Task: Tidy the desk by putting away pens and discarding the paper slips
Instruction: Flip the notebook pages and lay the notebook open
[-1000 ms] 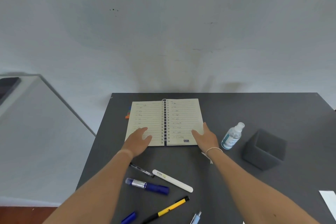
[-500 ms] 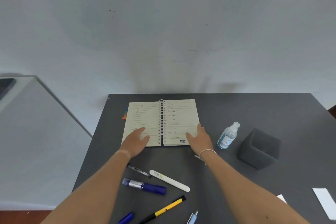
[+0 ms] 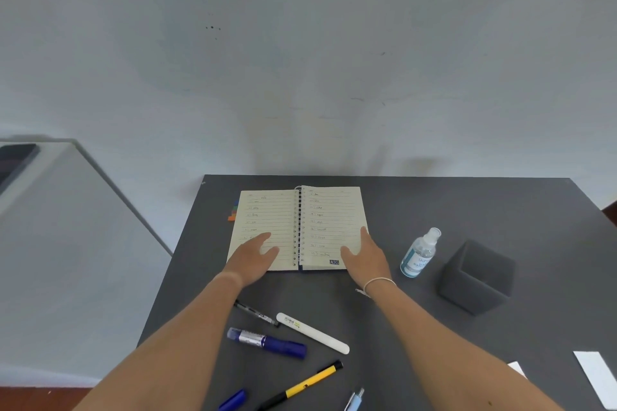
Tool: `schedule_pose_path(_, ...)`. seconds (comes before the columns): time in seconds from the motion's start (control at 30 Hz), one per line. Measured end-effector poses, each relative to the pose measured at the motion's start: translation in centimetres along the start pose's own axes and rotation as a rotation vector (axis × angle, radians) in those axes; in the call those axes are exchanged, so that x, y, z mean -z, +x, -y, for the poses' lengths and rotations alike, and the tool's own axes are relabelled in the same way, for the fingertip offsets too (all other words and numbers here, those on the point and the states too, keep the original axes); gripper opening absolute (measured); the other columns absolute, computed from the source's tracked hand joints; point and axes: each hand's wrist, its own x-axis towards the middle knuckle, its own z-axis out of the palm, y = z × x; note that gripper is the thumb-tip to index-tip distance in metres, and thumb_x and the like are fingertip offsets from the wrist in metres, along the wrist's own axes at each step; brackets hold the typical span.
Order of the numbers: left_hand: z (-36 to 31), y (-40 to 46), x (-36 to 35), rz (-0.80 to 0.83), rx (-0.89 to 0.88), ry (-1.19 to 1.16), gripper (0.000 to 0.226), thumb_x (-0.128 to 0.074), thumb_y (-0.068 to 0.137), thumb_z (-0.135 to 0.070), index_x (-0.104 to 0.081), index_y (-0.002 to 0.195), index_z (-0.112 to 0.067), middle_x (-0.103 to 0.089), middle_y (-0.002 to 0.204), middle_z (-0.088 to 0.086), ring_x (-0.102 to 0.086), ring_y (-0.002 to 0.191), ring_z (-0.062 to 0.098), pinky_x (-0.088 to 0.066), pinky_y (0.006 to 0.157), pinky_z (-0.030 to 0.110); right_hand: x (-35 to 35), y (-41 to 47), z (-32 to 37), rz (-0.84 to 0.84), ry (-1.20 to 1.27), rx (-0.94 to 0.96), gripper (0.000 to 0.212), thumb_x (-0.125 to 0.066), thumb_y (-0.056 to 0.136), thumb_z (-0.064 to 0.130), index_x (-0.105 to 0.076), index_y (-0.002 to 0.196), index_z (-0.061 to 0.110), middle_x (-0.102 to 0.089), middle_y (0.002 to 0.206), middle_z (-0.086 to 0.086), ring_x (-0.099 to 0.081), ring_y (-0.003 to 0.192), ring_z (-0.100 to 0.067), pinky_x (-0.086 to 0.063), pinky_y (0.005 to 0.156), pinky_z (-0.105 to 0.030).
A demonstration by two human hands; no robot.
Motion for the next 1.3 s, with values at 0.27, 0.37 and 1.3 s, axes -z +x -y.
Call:
schedule_pose_path(0.27, -0.1, -0.1, 0.3, -0.024, -0.004, -0.019, 0.054, -0.044, 0.094, -0.036, -0.030, 0.144, -0.023, -0.031, 0.153, -0.003, -0.028, 0.141, 0.018, -0.023, 0.116, 0.034, 0.6, 0.5, 1.8, -0.227, 0.503, -0.013, 0.039, -0.048, 0.086, 0.006, -0.052, 0.123, 0.015, -0.052, 0.117, 0.003, -0.052, 0.102, -0.020, -0.043, 0.092, -0.030)
schedule_pose_path(0.37, -0.4, -0.1, 0.5, -0.032, -0.003, -0.024, 0.053, -0.044, 0.094, -0.036, -0.030, 0.144, -0.023, -0.031, 0.153, -0.003, -0.033, 0.138, 0.018, -0.025, 0.114, 0.033, 0.8, 0.9, 2.6, -0.163, 0.699, -0.121, 0.055, -0.049, 0.088, 0.011, -0.035, 0.141, 0.017, -0.056, 0.122, -0.001, -0.057, 0.093, -0.020, -0.046, 0.090, -0.033)
schedule_pose_path(1.3, -5.4, 0.4, 5.4, -0.232, -0.182, -0.310, 0.062, -0.057, 0.087, -0.036, -0.030, 0.143, -0.030, -0.039, 0.148, 0.000, -0.037, 0.136, 0.020, -0.033, 0.112, 0.040, -0.1, -0.4, 6.8, 0.238, 0.534, -0.012, 0.051, -0.027, 0.096, 0.048, -0.058, 0.122, 0.017, -0.060, 0.126, -0.005, -0.051, 0.108, -0.023, -0.039, 0.090, -0.034)
